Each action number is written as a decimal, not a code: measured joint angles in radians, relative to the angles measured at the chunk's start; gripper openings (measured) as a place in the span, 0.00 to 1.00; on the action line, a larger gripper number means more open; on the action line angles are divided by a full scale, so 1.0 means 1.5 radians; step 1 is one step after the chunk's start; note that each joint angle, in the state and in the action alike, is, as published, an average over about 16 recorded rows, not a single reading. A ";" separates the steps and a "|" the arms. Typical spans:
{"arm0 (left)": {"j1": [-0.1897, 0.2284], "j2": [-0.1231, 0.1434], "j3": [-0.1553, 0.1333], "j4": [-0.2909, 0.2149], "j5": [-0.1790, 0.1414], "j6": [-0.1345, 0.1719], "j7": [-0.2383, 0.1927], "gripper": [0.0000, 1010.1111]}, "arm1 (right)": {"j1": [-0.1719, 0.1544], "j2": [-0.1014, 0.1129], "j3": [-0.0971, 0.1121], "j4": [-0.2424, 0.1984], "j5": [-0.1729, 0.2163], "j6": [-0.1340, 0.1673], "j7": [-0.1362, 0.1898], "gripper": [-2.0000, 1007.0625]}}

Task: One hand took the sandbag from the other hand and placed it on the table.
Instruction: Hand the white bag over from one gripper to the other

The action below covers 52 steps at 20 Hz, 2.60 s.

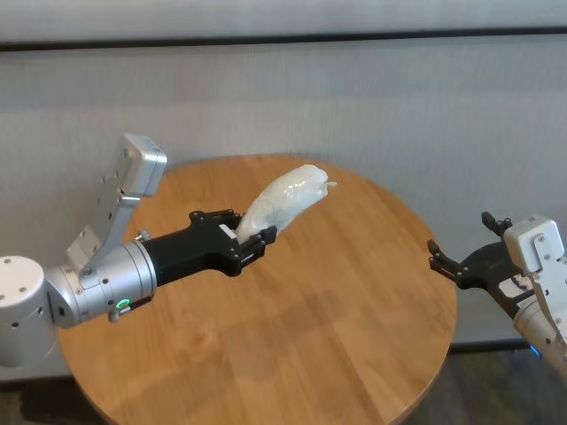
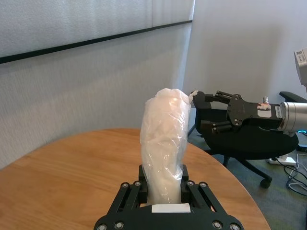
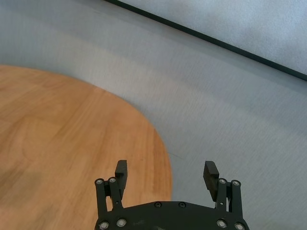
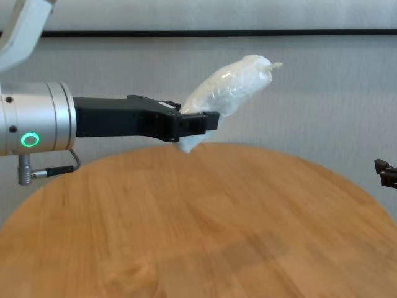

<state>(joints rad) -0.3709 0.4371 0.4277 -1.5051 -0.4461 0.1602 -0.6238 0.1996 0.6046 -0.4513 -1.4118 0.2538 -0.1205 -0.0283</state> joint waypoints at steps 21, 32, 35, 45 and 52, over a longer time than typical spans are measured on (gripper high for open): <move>0.000 -0.001 -0.001 0.001 0.001 -0.001 -0.001 0.38 | 0.001 -0.006 -0.008 -0.009 -0.008 -0.026 0.037 0.99; 0.000 -0.001 -0.001 0.001 0.001 -0.002 -0.001 0.38 | 0.003 -0.015 -0.017 -0.019 -0.012 -0.053 0.074 0.99; 0.000 -0.001 -0.001 0.001 0.001 -0.002 -0.001 0.38 | 0.003 -0.015 -0.017 -0.020 -0.013 -0.053 0.073 0.99; 0.000 -0.001 -0.001 0.001 0.001 -0.002 -0.001 0.38 | 0.003 -0.015 -0.016 -0.020 -0.014 -0.051 0.071 0.99; 0.000 -0.001 -0.001 0.001 0.001 -0.002 -0.001 0.38 | 0.003 -0.014 -0.015 -0.019 -0.014 -0.050 0.070 0.99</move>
<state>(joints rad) -0.3714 0.4360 0.4259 -1.5031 -0.4442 0.1578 -0.6248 0.2037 0.5831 -0.4740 -1.4408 0.2322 -0.1953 0.0769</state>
